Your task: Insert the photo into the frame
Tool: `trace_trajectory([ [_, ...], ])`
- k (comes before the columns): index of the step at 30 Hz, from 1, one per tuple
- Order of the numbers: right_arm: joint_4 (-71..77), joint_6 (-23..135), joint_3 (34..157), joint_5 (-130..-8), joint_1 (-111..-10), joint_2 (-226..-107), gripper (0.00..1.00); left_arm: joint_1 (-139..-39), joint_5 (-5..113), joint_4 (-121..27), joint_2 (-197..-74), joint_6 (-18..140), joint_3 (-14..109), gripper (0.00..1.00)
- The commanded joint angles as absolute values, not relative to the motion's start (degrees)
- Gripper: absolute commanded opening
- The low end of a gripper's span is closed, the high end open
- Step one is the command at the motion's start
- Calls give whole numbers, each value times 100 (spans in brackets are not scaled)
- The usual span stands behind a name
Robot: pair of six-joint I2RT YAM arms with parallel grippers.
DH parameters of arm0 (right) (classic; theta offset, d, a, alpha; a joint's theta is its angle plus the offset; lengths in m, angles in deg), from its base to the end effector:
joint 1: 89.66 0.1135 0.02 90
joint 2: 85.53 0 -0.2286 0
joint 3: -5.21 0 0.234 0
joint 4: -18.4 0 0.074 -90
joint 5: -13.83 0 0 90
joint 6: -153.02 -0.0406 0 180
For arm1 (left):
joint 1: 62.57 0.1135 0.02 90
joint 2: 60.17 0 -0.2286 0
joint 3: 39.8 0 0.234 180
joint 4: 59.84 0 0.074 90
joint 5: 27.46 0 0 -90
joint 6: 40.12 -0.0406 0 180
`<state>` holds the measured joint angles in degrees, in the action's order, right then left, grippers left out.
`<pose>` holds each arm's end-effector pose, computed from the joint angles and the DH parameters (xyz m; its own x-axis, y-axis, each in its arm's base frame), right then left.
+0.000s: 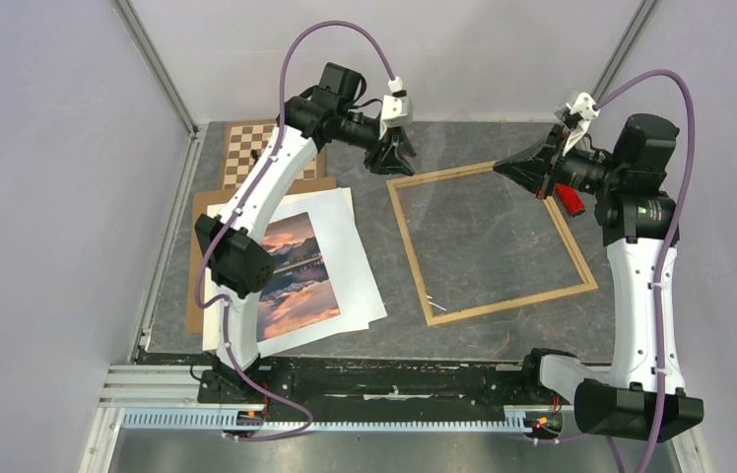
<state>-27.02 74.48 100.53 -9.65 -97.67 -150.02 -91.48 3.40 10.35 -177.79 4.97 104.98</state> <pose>0.2129 0.0076 0.4170 -0.0809 -0.0686 -0.9944 -0.8566 0.5149 0.0342 0.3364 -0.2256 0.3582 0.1398 0.3365 -0.9313 0.9864 -0.1297 0.1012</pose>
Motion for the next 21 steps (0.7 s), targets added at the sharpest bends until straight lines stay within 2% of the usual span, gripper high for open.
trace_trajectory([
  [1,-2730,7636,10299,-1039,-9739,-14846,0,-9166,126,1069,-17725,302,10540,48],
  [9,-2733,7645,10338,-1079,-9733,-14821,0,-9175,-48,1066,-17734,437,10524,27],
  [13,-2730,7671,10338,-1146,-9735,-14822,0,-9184,-62,1066,-17676,474,10449,5],
  [16,-2797,7779,10330,-1255,-9740,-14827,0,-9184,48,1066,-17587,544,10414,2],
  [18,-2831,7825,10317,-1380,-9740,-14817,4,-9186,189,997,-17534,792,10421,2],
  [21,-2881,7887,10313,-1639,-9735,-14805,21,-9174,408,988,-17401,892,10355,2],
])
